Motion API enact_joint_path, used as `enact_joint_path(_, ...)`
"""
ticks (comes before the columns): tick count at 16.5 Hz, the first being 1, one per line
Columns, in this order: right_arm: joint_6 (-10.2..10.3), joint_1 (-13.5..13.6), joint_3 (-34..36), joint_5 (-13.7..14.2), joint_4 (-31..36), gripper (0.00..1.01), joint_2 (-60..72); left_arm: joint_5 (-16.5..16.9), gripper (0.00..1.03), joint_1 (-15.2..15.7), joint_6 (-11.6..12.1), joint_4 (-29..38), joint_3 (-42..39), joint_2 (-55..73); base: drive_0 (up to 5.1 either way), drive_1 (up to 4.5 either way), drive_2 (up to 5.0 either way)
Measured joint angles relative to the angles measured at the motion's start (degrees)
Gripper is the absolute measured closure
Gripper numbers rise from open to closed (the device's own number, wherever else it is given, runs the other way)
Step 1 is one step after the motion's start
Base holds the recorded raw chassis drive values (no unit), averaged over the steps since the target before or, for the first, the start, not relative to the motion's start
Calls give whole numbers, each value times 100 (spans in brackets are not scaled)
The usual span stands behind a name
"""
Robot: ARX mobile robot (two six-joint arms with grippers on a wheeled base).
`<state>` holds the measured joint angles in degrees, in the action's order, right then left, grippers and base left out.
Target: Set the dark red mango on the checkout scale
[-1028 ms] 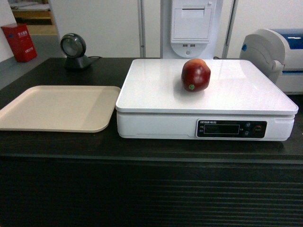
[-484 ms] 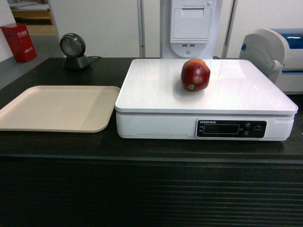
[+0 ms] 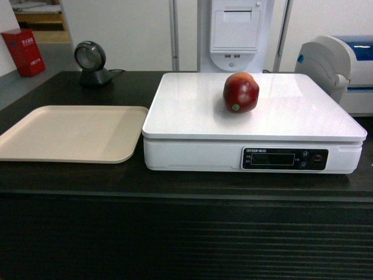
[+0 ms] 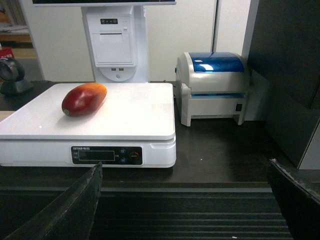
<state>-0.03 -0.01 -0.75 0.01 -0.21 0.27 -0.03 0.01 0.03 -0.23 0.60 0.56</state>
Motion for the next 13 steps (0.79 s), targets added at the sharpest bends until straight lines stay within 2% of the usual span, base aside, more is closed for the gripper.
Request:
enact_joint_path(7, 0, 0, 0, 0, 0, 3, 0, 0, 7, 2, 0, 2, 0, 0, 0, 0, 0)
enact_joint_path(8, 0, 0, 0, 0, 0, 3, 0, 0, 4, 0, 2, 2, 0, 0, 0, 0, 0)
enact_joint_path(13, 0, 0, 0, 0, 0, 3, 0, 0, 5, 2, 0, 0, 0, 0, 0, 0, 0)
